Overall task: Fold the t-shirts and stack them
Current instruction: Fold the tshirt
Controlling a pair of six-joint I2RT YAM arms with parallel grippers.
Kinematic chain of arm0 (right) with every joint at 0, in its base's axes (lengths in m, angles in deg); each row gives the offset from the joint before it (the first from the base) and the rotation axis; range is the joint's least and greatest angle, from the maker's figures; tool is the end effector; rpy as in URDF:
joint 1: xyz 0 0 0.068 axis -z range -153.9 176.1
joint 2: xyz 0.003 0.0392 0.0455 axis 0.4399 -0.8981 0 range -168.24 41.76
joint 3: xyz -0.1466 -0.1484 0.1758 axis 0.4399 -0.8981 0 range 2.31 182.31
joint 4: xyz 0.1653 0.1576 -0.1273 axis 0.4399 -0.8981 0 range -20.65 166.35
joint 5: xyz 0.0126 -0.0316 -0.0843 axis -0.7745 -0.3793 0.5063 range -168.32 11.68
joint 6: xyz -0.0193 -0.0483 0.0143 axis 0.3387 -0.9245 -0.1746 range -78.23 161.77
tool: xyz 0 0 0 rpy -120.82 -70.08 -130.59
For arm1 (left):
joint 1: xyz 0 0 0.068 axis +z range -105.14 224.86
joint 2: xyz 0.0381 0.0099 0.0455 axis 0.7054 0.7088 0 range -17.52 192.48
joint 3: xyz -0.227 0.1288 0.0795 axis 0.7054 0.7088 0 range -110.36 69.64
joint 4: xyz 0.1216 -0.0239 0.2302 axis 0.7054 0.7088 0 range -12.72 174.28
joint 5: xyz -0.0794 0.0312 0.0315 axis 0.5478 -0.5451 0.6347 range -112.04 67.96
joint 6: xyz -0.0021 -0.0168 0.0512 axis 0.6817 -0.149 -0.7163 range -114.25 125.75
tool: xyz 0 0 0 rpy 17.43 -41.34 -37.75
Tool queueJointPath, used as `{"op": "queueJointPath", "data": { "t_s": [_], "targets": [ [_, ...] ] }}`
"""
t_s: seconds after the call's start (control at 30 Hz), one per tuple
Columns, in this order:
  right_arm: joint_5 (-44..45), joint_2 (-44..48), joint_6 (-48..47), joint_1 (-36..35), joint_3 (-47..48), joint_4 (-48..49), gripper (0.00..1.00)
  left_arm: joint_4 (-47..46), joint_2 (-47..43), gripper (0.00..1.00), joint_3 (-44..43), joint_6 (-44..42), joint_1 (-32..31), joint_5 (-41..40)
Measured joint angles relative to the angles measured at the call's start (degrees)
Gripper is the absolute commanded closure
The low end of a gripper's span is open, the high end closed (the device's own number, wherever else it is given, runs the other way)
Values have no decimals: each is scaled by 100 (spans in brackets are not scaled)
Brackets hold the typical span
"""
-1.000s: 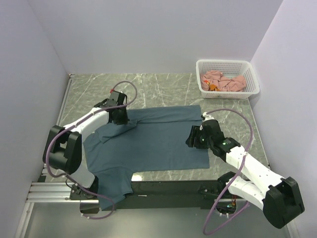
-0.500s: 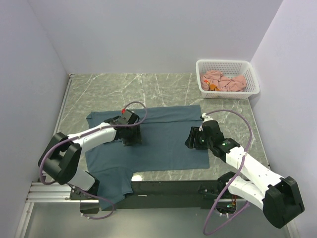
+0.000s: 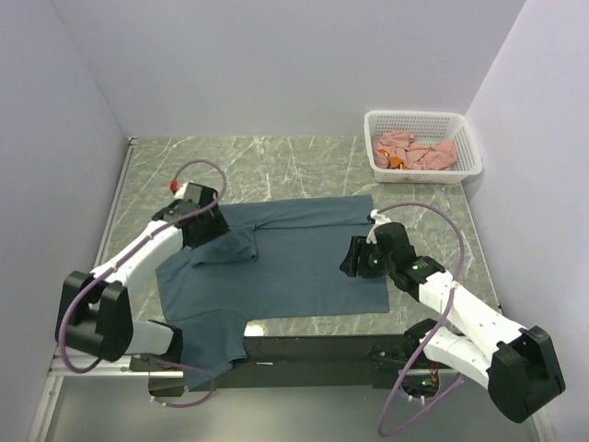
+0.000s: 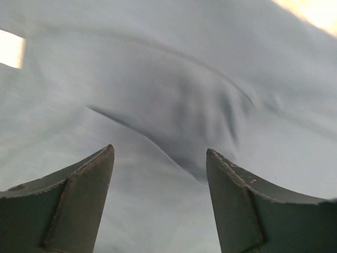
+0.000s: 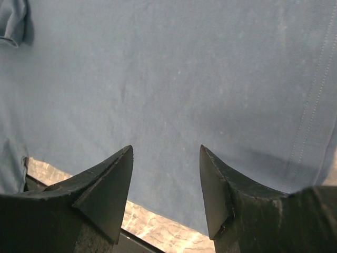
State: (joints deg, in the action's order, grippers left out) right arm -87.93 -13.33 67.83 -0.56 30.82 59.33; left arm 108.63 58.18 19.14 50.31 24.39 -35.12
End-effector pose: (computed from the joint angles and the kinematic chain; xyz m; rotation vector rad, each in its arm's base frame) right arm 0.1705 0.0923 0.1987 -0.0993 2.4096 0.6402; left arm 0.2482 -0.0841 0.2286 -0.6121 2.4523 -0.1638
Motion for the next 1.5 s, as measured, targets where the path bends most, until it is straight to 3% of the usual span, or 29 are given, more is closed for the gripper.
{"op": "queueJointPath", "data": {
  "t_s": [0.23,0.6,1.13,1.5],
  "targets": [
    [-94,-4,-63,0,0,33,40,-24,901,27,-398,-413,898,-179],
    [-127,0,-109,0,-4,33,40,-96,1261,26,7,-501,990,146],
    [-247,0,-103,0,-116,107,41,258,-791,30,1281,-295,909,973],
    [-341,-9,-101,0,-116,116,41,922,-1447,37,1008,13,800,1003]
  ]
}}
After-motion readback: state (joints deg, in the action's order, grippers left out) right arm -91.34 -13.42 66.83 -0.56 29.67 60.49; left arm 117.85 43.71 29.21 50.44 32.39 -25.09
